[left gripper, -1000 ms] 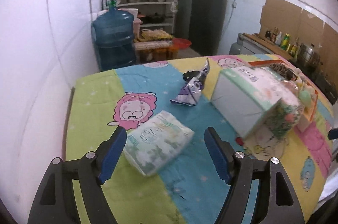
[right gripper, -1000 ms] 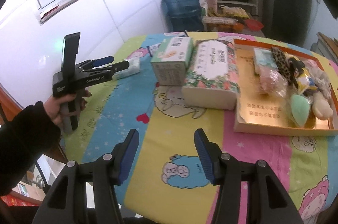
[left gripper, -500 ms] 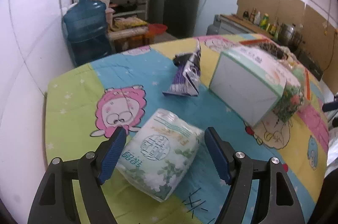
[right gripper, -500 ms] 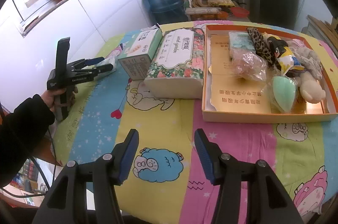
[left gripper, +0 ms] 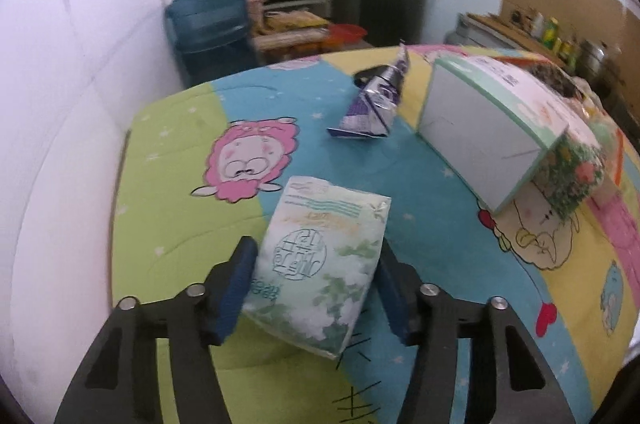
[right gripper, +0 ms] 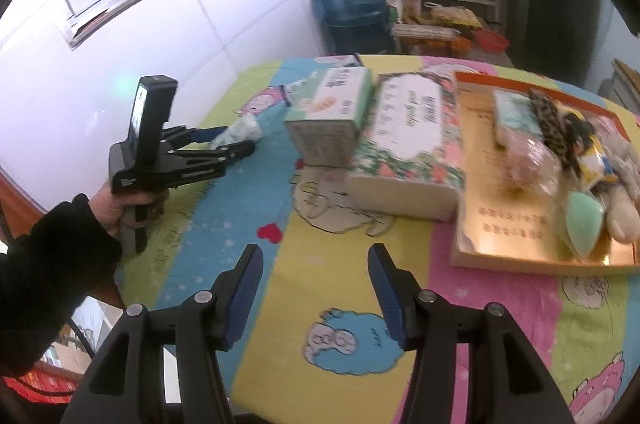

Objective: Organize soft objects
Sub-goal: 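Grasp the white-and-green tissue pack on the quilt with the left tool, then grasp the purple-and-white snack wrapper with the right tool while the left tool holds the tissue pack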

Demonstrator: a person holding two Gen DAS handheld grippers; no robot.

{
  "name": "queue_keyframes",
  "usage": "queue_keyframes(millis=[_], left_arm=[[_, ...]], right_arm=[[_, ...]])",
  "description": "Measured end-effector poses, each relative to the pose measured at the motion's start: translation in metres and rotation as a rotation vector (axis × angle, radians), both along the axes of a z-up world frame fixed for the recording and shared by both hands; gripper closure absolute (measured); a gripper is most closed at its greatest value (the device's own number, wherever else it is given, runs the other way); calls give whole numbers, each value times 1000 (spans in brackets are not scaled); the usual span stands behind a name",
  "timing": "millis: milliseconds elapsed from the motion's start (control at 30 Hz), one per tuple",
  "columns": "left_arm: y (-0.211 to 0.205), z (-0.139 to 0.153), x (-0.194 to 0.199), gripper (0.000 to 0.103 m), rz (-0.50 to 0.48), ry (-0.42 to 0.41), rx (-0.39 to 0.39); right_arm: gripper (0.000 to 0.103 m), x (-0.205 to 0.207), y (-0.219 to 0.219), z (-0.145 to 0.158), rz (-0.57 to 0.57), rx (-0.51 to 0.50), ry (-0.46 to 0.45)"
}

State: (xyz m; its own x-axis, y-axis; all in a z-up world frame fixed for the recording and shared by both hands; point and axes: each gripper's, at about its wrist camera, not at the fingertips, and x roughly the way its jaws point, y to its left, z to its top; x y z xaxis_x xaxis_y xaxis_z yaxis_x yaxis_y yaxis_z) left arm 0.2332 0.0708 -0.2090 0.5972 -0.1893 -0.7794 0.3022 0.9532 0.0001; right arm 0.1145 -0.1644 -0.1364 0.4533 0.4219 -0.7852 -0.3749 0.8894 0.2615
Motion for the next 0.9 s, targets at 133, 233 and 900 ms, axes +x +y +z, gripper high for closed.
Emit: queue_keyframes(millis=[133,233,900], left_arm=[[7,3,-15,51,66,-9,-11],[11,9,-37,52,138,-31,-14],[28,38,-152,52,269,-181,-27]], right_arm=[[48,3,17,10,29,19,-20],[48,10,35,18,43,60,-27],[48,142,134,27,-208,140,-52]])
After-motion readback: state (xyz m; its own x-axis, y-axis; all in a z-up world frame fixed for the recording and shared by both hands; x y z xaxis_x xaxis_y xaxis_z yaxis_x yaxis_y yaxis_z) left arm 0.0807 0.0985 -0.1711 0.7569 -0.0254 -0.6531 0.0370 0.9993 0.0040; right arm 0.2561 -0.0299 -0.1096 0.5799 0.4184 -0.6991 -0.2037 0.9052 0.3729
